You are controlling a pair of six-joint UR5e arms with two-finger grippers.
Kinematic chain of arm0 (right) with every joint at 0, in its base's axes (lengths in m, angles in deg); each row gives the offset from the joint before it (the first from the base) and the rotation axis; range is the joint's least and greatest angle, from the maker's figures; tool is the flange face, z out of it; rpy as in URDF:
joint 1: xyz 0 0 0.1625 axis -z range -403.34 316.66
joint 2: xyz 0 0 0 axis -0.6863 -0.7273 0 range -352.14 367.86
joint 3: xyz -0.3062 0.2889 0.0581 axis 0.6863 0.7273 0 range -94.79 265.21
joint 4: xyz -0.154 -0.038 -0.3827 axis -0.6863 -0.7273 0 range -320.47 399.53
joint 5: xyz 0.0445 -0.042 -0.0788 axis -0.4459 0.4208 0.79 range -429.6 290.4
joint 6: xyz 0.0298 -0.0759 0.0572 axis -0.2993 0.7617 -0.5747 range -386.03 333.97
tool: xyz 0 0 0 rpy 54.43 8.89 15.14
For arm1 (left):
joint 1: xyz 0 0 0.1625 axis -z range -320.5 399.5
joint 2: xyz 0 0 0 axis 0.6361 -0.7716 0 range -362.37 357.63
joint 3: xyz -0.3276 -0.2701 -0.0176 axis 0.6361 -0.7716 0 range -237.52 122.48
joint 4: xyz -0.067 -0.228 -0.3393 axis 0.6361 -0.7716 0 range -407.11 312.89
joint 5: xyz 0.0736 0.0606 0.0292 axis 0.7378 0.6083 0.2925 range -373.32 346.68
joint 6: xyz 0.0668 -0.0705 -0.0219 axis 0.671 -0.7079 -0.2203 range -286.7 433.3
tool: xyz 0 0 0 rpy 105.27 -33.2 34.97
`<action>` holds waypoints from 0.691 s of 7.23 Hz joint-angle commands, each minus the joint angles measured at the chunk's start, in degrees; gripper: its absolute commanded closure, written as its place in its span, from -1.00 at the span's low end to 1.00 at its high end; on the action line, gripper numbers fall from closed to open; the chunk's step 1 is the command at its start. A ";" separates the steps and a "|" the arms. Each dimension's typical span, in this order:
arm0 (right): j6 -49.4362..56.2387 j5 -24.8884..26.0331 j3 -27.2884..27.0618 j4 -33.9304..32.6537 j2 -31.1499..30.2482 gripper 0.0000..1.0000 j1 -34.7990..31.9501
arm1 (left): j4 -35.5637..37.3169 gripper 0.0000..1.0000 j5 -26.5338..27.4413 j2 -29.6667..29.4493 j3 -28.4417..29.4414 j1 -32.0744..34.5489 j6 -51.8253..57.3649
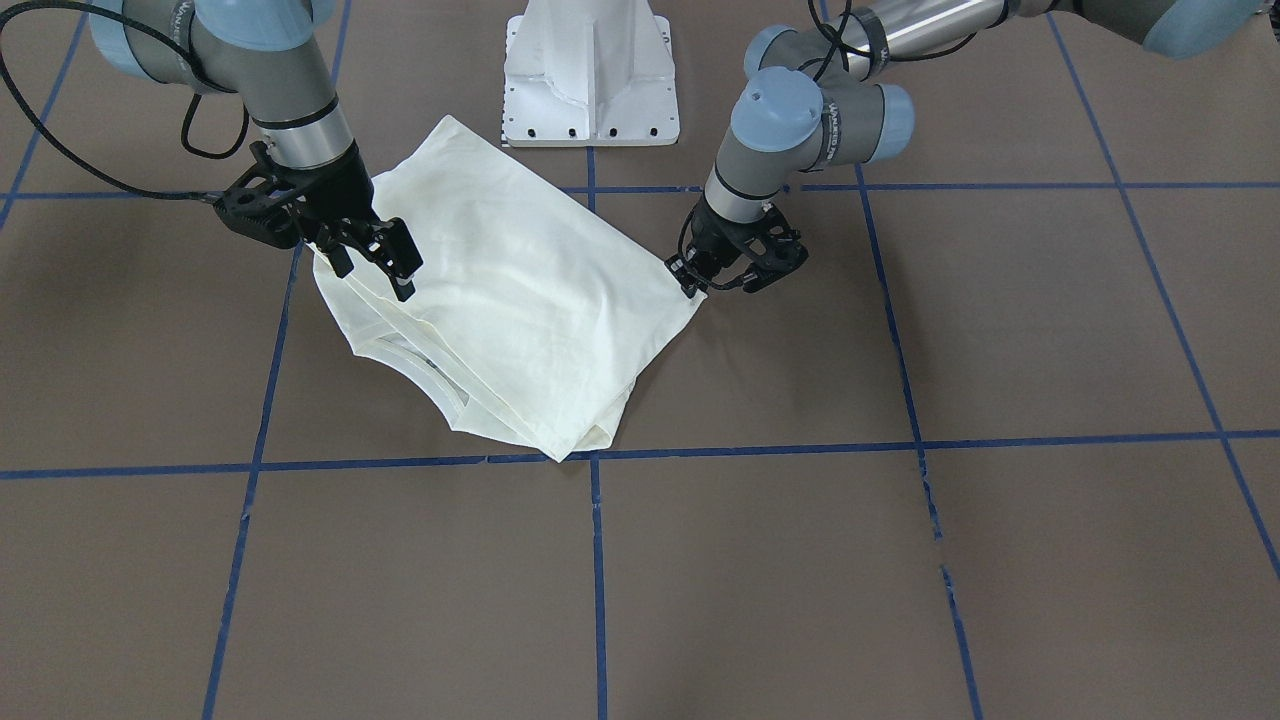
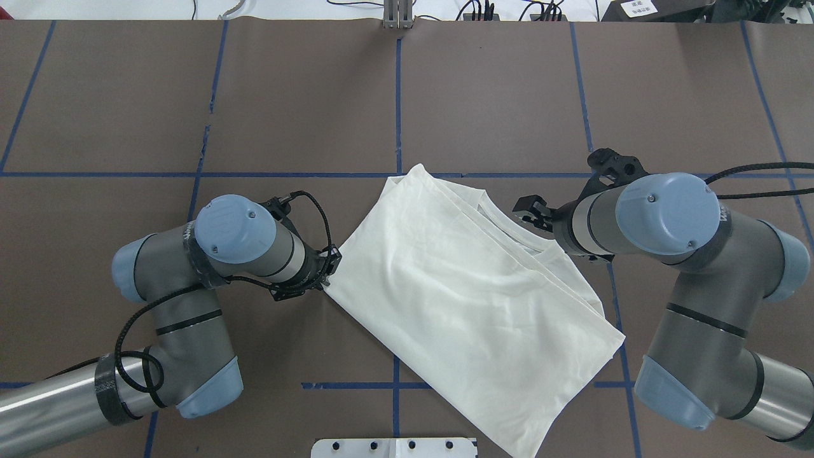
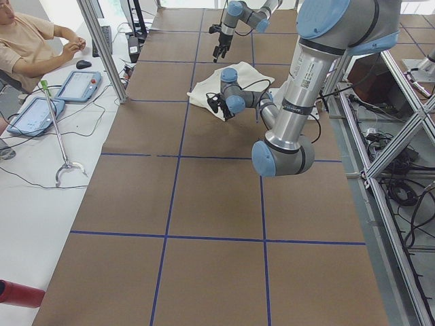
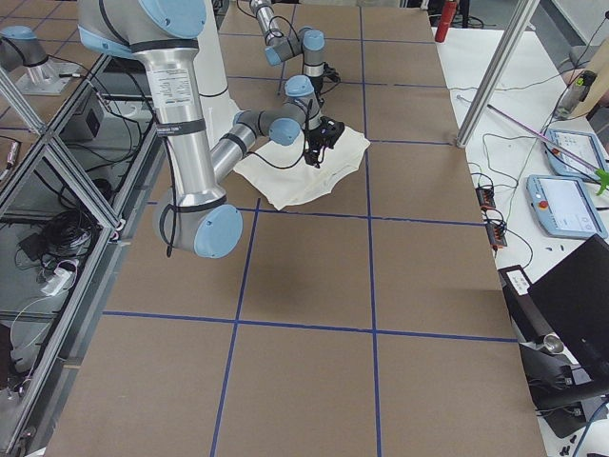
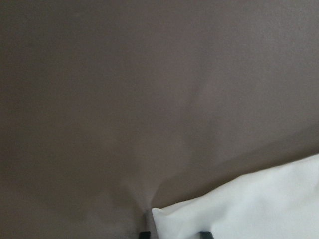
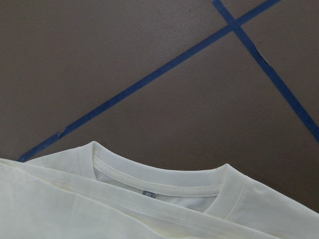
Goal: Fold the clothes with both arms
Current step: 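Move both grippers to the folded shirt's side edges and grasp them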
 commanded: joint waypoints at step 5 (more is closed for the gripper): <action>-0.26 -1.53 1.33 0.09 2.55 -1.00 0.33 | 0.39 1.00 2.21 -3.72 3.66 12.55 15.60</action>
